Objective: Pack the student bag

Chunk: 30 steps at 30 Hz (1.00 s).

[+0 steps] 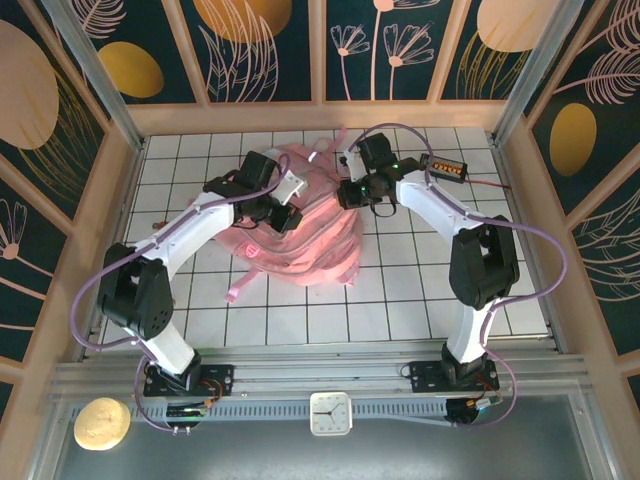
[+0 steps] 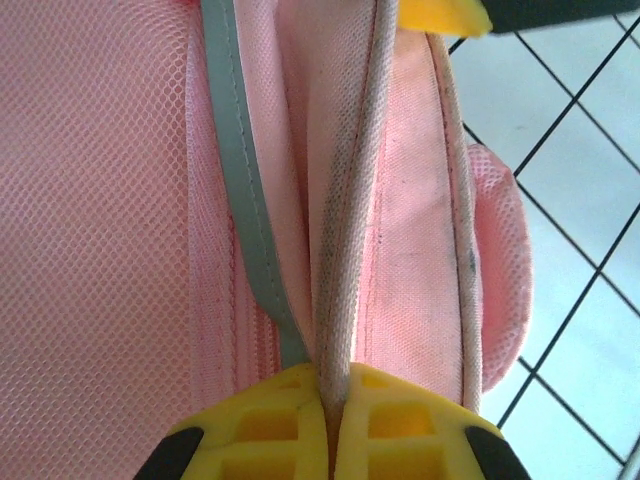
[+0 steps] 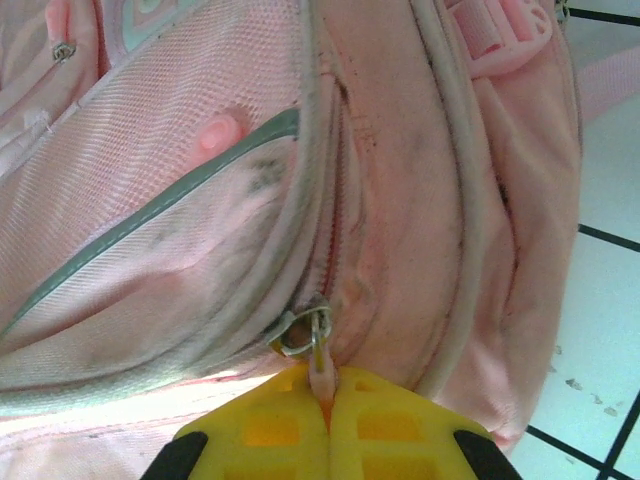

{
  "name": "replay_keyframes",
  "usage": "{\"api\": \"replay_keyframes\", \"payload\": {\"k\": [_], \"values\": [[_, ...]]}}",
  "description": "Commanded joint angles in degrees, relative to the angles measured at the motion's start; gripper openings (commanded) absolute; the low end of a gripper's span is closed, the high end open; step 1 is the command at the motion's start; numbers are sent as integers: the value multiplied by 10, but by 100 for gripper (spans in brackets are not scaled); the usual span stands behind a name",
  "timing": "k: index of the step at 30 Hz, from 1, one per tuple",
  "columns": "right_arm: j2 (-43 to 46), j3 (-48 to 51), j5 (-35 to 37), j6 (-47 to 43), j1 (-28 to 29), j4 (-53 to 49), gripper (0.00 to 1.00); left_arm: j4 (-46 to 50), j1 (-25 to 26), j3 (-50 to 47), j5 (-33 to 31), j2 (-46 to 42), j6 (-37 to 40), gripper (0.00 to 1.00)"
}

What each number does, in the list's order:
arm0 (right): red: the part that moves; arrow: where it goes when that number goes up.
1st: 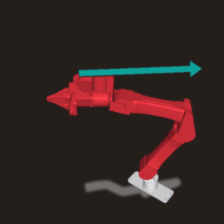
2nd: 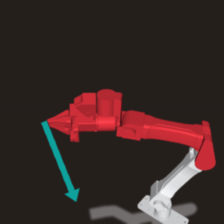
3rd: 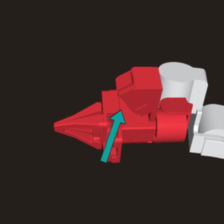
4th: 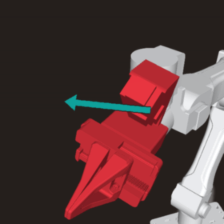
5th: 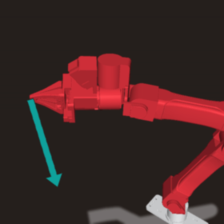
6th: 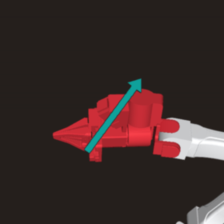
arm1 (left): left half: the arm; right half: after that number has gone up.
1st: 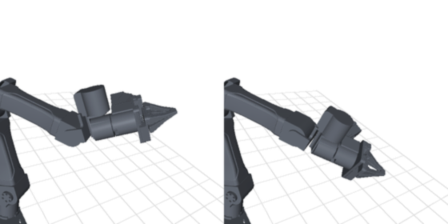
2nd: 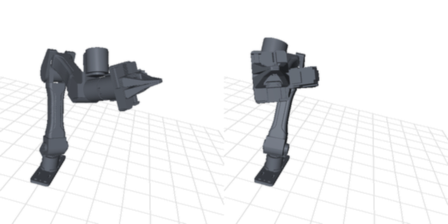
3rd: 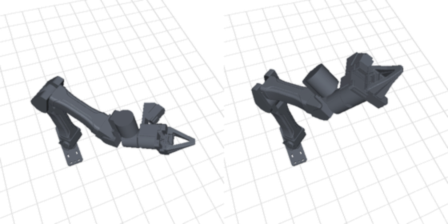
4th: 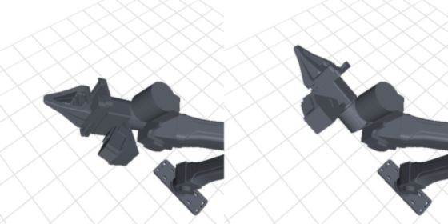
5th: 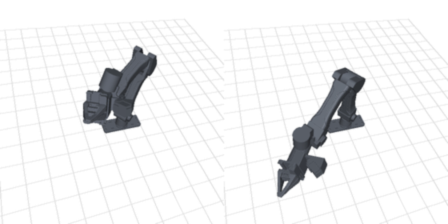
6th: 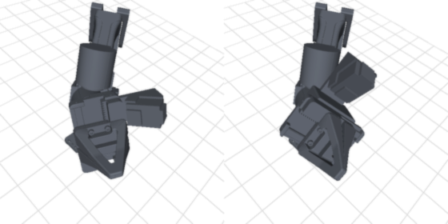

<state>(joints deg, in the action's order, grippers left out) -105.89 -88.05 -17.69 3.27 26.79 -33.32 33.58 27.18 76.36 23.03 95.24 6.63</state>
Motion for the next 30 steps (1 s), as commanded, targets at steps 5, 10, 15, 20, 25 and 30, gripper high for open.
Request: {"api": "replay_keyframes", "payload": {"k": [5,10,15,20,25,30], "values": [[46,70,86,-102,-47,88,0,32,26,-100,-75,-120,231,0],[49,111,92,-229,-47,150,0,21,30,-114,-104,-133,263,0],[-10,63,123,-314,-50,143,0,-15,72,-141,-172,-146,295,0],[-69,21,160,-386,-57,146,0,-78,79,-181,-252,-189,324,0],[-59,25,152,-411,-62,162,0,-79,80,-189,-242,-206,321,0],[-21,68,114,-458,-62,202,0,-87,80,-203,-245,-211,313,0]]}}
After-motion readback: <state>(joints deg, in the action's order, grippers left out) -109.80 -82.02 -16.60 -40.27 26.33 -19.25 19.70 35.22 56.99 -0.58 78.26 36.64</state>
